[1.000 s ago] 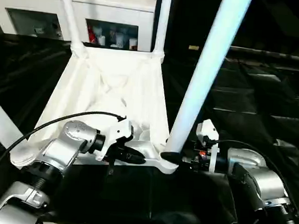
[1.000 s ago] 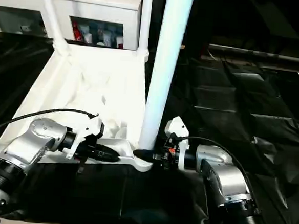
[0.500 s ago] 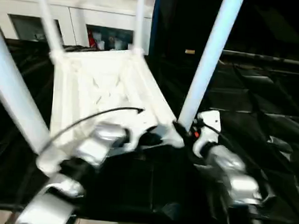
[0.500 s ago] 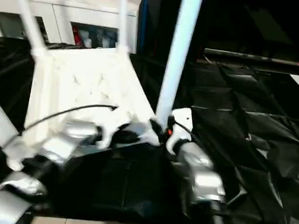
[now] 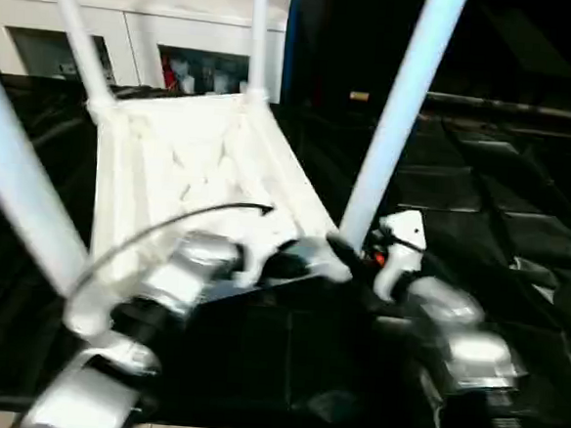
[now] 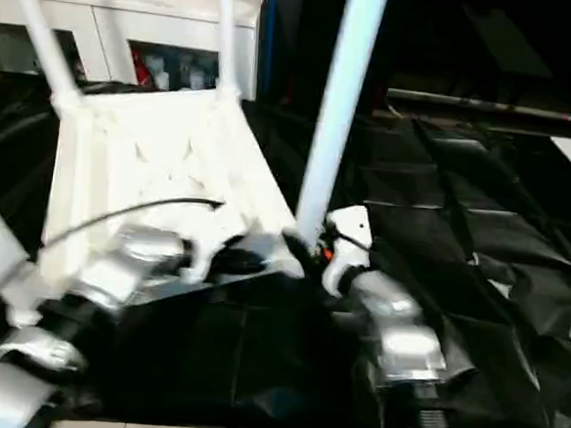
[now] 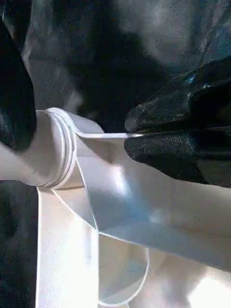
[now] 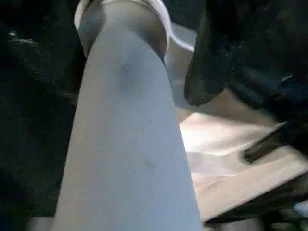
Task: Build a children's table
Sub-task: Rotate leg to tighten
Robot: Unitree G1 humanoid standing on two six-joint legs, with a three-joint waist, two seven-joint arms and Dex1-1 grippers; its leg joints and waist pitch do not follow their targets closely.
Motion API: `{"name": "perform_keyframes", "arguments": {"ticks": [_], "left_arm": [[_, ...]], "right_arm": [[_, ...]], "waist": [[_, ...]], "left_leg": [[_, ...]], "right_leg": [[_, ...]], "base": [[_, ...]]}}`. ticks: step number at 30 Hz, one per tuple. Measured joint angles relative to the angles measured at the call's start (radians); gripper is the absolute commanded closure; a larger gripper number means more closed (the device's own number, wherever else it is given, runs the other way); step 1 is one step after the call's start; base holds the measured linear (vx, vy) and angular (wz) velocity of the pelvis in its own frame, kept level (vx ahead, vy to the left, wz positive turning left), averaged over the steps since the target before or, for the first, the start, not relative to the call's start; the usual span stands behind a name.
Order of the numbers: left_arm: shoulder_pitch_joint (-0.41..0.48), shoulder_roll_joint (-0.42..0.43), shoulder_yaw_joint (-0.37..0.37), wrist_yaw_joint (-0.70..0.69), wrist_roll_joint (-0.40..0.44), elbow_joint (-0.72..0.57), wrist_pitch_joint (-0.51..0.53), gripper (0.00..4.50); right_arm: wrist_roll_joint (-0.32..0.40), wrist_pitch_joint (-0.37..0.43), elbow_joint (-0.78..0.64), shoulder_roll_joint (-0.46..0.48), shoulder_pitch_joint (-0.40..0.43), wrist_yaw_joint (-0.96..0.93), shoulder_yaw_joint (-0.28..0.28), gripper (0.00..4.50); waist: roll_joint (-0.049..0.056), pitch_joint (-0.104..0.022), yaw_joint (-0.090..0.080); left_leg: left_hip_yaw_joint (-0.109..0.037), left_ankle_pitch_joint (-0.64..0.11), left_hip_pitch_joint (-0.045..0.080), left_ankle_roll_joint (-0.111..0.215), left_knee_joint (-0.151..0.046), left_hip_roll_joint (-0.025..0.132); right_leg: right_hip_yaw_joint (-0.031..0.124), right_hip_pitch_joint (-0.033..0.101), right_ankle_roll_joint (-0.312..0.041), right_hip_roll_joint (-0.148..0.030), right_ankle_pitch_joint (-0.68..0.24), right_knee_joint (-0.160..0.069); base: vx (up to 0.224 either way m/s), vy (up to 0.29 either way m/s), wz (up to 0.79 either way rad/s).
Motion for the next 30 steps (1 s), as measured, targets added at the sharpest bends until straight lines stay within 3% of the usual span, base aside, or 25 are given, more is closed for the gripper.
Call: {"name": "perform_keyframes", "arguments": {"ticks": [6,8,11,16,17,22,30], "left_arm": [[0.051,0.092,-0.012,-0.194,-0.059,-0.088,0.02,4.5],[0.057,0.12,-0.024,-0.252,-0.067,-0.117,0.04,4.5],[0.062,0.13,-0.031,-0.281,-0.077,-0.128,0.045,4.5],[0.063,0.133,-0.025,-0.272,-0.076,-0.128,0.048,4.5],[0.064,0.133,-0.023,-0.271,-0.076,-0.129,0.049,4.5],[0.064,0.131,-0.023,-0.264,-0.075,-0.129,0.046,4.5],[0.064,0.136,-0.023,-0.258,-0.075,-0.128,0.044,4.5]], "right_arm": [[0.045,0.039,-0.045,-0.106,0.001,0.239,0.054,1.33],[0.043,0.046,-0.045,-0.137,0.001,0.296,0.097,1.33],[0.03,0.039,-0.043,-0.15,0.0,0.33,0.124,1.33],[0.003,0.014,-0.017,-0.147,-0.004,0.33,0.142,1.33],[0.003,0.013,-0.012,-0.146,-0.007,0.329,0.145,1.6],[0.002,0.005,0.005,-0.144,-0.022,0.33,0.145,1.97],[-0.005,-0.009,0.001,-0.151,-0.024,0.336,0.145,2.22]], "waist": [[0.0,0.0,0.008],[0.0,0.0,0.026],[0.0,0.0,0.035],[-0.005,0.002,0.029],[-0.006,0.003,0.028],[-0.009,0.003,0.027],[-0.009,0.003,0.027]], "left_leg": [[0.001,0.0,-0.002,0.001,0.0,0.001],[0.003,0.001,-0.006,0.008,0.001,0.001],[0.004,0.0,-0.008,0.01,0.004,0.001],[0.004,-0.003,-0.007,0.004,0.008,0.001],[0.004,-0.003,-0.006,0.004,0.008,0.001],[0.004,-0.002,-0.005,0.003,0.008,0.001],[0.004,-0.002,-0.003,0.003,0.008,0.001]], "right_leg": [[0.0,-0.001,-0.004,0.001,-0.007,0.006],[0.001,-0.004,-0.006,0.0,-0.009,0.006],[0.002,-0.005,-0.007,-0.001,-0.01,0.007],[0.003,-0.006,-0.007,-0.002,-0.01,0.014],[0.003,-0.005,-0.007,-0.002,-0.01,0.015],[0.003,-0.005,-0.006,-0.002,-0.01,0.016],[0.004,-0.004,-0.006,-0.002,-0.01,0.017]], "base": [[0.05,-0.003,0.01],[0.027,0.002,0.02],[0.0,0.0,0.0],[0.0,0.0,0.0],[0.0,0.0,0.0],[0.0,0.0,0.0],[0.0,0.0,0.0]]}}
